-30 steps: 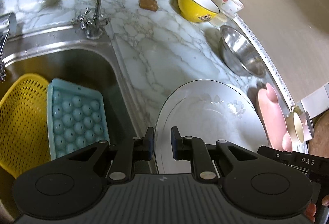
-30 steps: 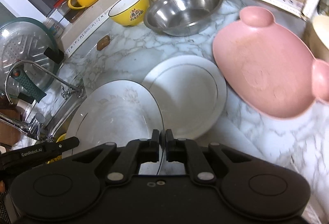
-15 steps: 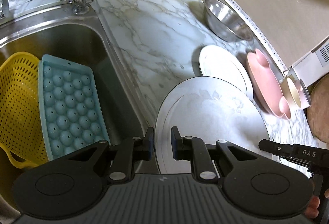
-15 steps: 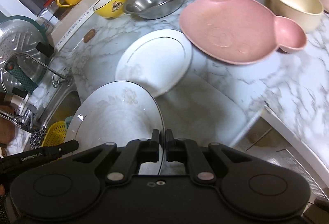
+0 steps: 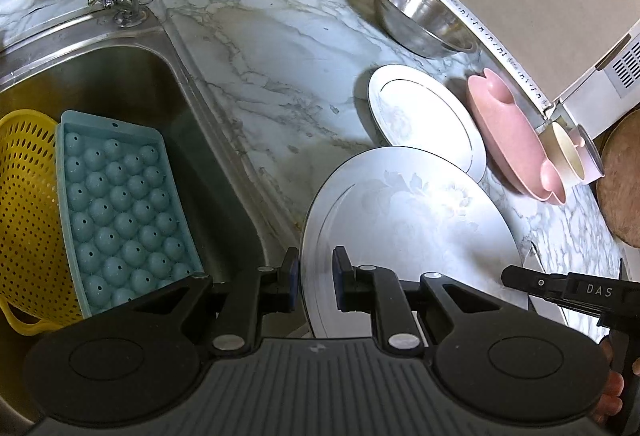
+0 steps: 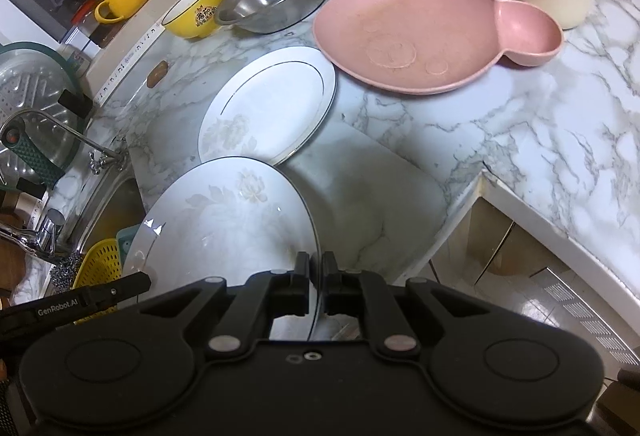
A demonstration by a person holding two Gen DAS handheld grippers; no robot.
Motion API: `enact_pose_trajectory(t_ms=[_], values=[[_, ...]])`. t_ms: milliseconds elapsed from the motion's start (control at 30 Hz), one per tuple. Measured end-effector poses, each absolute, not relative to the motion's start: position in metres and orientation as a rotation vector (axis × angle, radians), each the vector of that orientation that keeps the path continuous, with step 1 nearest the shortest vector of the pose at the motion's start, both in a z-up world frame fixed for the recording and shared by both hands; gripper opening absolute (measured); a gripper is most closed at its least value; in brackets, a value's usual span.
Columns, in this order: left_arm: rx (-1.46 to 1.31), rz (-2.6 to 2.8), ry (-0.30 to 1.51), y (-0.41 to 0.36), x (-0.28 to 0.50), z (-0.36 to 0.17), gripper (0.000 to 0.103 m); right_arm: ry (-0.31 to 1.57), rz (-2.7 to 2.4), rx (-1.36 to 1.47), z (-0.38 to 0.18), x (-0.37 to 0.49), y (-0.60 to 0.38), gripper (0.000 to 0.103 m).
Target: Organize plates and bowls
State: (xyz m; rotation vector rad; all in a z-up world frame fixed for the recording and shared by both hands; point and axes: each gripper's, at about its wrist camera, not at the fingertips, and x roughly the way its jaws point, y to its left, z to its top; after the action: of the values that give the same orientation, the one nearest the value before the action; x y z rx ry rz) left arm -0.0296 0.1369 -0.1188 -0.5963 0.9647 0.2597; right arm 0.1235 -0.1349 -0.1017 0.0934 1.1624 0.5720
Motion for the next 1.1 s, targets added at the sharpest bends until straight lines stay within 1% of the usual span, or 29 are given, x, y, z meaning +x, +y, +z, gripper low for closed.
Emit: enact_pose_trajectory(t_ms=[1100], values=[[-0.529, 0.291, 0.953, 0.156, 0.016, -0.125, 0.016, 1.135, 0.548, 0.078, -0.106, 0.154, -0.107, 0.008]])
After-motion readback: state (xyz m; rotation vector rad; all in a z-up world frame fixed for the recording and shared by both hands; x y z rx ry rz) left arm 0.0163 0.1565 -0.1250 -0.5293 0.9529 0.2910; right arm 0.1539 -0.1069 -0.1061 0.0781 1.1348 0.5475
